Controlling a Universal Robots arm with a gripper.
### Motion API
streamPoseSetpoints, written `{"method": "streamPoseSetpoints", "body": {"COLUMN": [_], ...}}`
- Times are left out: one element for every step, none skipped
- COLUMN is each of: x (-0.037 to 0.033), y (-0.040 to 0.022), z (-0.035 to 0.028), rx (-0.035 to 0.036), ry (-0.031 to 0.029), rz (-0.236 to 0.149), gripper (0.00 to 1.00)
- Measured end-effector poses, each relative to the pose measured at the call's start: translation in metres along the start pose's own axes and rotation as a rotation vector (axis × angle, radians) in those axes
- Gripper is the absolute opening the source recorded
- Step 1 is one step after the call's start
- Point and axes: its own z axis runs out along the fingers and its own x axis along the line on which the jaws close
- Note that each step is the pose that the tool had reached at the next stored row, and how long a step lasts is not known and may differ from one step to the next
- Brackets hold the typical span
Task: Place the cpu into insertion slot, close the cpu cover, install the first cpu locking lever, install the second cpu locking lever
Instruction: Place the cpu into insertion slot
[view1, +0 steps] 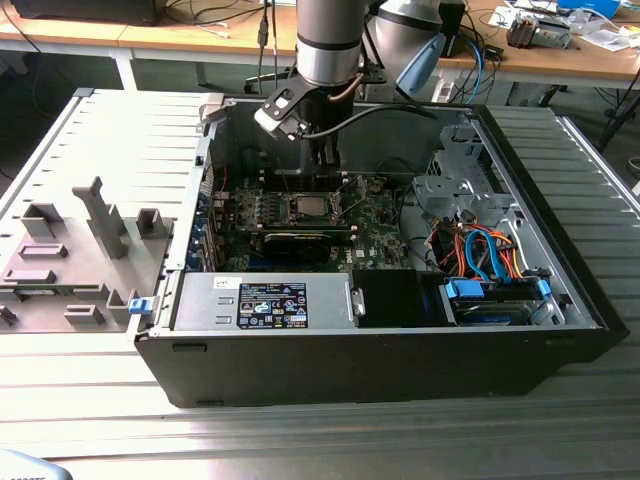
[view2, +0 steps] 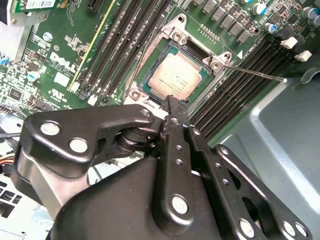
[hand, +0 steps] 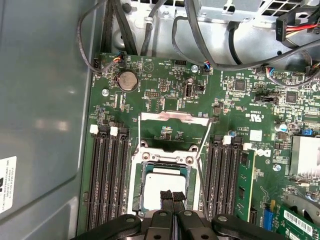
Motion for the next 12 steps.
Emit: {"method": "streamPoseSetpoints", "body": {"x": [0.0,0.0,0.0,-0.0001,-0.0001,-0.0001,-0.0001,-0.0001,-0.0001,-0.0001,-0.0001,-0.0001], "y": [0.0,0.0,0.0001,0.0001,0.0001,0.0001,0.0001,0.0001,0.0002,0.0002,0.0002,0.0002], "z": [-0.0008,-0.0016,-0.0022,-0.0027,-0.0033,-0.0041,-0.0046,-0.0054,-0.0058,-0.0062,-0.0069,-0.0075], "rx": [0.0,0.0,0.0,0.0,0.0,0.0,0.0,0.0,0.0,0.0,0.0,0.0], "ry": [-0.0001,0.0,0.0,0.0,0.0,0.0,-0.0001,-0.0001,-0.0001,0.0,0.0,0.0], "rz": [0.0,0.0,0.0,0.0,0.0,0.0,0.0,0.0,0.0,0.0,0.0,0.0], "gripper": [0.11,0.11,0.11,0.11,0.11,0.11,0.11,0.11,0.11,0.11,0.11,0.11]}}
